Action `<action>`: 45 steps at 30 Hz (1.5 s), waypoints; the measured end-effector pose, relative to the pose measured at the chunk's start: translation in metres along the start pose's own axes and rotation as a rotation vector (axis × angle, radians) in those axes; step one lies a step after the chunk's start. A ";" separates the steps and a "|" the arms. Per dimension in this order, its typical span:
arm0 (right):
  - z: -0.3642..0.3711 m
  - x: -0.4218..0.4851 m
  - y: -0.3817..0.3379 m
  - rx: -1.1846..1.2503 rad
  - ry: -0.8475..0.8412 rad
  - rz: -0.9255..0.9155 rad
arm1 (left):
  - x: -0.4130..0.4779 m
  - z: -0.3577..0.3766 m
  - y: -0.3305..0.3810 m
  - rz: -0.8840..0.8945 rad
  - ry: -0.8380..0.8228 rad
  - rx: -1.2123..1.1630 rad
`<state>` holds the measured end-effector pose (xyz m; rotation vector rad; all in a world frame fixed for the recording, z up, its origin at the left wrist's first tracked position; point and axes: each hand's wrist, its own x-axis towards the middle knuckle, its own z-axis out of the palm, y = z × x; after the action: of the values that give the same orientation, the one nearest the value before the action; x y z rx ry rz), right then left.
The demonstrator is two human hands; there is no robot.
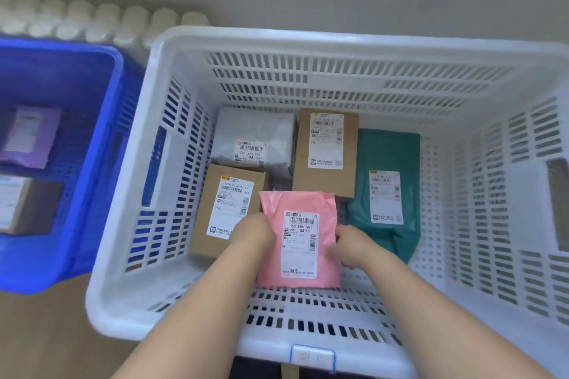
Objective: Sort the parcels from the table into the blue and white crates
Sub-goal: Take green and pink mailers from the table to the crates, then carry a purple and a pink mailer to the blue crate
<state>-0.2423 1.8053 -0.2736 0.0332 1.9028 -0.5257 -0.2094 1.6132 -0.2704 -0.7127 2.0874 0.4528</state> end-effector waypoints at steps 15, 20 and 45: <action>-0.001 0.008 -0.011 -0.862 0.253 -0.393 | 0.006 0.008 0.001 0.648 0.238 1.218; 0.010 0.027 -0.007 -0.967 0.150 -0.332 | 0.021 0.022 -0.003 0.577 0.214 1.344; 0.016 -0.071 -0.077 -0.722 0.422 -0.186 | -0.069 -0.070 -0.028 0.633 0.308 0.982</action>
<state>-0.2208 1.7454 -0.1889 -0.5441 2.4245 0.0863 -0.2022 1.5753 -0.1755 0.4913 2.4289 -0.3964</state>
